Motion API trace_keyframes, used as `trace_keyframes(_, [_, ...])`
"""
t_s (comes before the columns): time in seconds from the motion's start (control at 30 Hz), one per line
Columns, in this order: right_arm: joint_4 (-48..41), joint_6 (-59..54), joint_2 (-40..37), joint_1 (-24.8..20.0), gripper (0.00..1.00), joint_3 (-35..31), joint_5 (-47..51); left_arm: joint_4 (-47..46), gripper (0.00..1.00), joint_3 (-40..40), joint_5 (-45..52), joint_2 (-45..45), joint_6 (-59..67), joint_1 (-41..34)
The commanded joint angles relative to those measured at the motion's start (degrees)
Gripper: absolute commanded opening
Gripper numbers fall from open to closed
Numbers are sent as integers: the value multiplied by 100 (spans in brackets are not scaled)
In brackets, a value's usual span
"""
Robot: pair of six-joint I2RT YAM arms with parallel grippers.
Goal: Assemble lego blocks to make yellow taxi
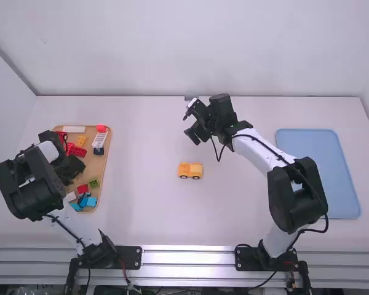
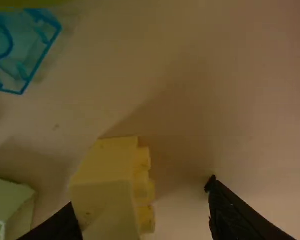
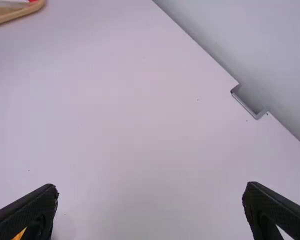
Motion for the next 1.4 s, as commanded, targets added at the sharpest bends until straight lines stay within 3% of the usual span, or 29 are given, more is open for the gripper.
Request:
trace_keyframes(0.0, [11, 24, -105, 22, 99, 59, -28, -111, 55, -72, -422, 188, -256, 44])
trace_keyframes(0.37, [-50, 22, -105, 22, 99, 59, -9, -68, 44, -72, -304, 188, -535, 46])
trace_keyframes(0.47, [-55, 7, -105, 24, 99, 59, -13, -162, 36, -72, -634, 188, -975, 17])
trace_keyframes(0.93, [-98, 4, -105, 22, 99, 59, -26, 66, 40, -251, -675, 188, -1121, 7])
trace_keyframes(1.37, [-98, 4, -105, 22, 99, 59, -28, 256, 39, -245, 177, 186, -632, 42])
